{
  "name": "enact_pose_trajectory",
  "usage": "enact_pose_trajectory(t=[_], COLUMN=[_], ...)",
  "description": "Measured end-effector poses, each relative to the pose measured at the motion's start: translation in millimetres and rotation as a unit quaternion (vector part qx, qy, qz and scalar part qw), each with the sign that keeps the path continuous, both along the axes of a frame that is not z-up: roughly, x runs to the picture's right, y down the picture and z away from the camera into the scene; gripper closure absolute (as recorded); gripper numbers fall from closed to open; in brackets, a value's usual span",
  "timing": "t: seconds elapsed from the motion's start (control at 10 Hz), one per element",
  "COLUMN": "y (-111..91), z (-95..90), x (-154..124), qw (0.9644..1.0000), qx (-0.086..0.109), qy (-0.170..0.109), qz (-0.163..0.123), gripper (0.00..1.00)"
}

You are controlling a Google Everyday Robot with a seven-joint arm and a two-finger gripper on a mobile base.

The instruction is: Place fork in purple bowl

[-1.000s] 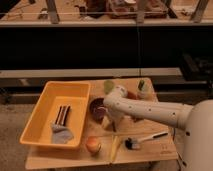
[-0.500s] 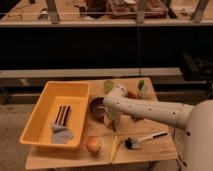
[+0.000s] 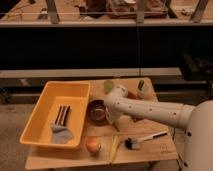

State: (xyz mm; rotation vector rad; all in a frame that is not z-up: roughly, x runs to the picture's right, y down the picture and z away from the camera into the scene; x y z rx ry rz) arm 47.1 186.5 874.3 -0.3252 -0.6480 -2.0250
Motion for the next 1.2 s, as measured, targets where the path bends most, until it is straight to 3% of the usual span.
enact_pose_trajectory(t=[0.4, 0.7, 0.8, 0.9, 1.2], y=[-2, -32, -34, -52, -73], z=[-4.2, -26.6, -28.7, -44.3, -66.1], x=[0, 32, 33, 44, 56], qw=[1.0, 0.999, 0.9989, 0.9977, 0.9953], qx=[0.0, 0.018, 0.019, 0.03, 0.047], qy=[-0.001, 0.018, 0.018, 0.019, 0.006], qz=[0.001, 0.037, 0.04, 0.058, 0.084], gripper=[0.98, 0.98, 0.98, 0.98, 0.98])
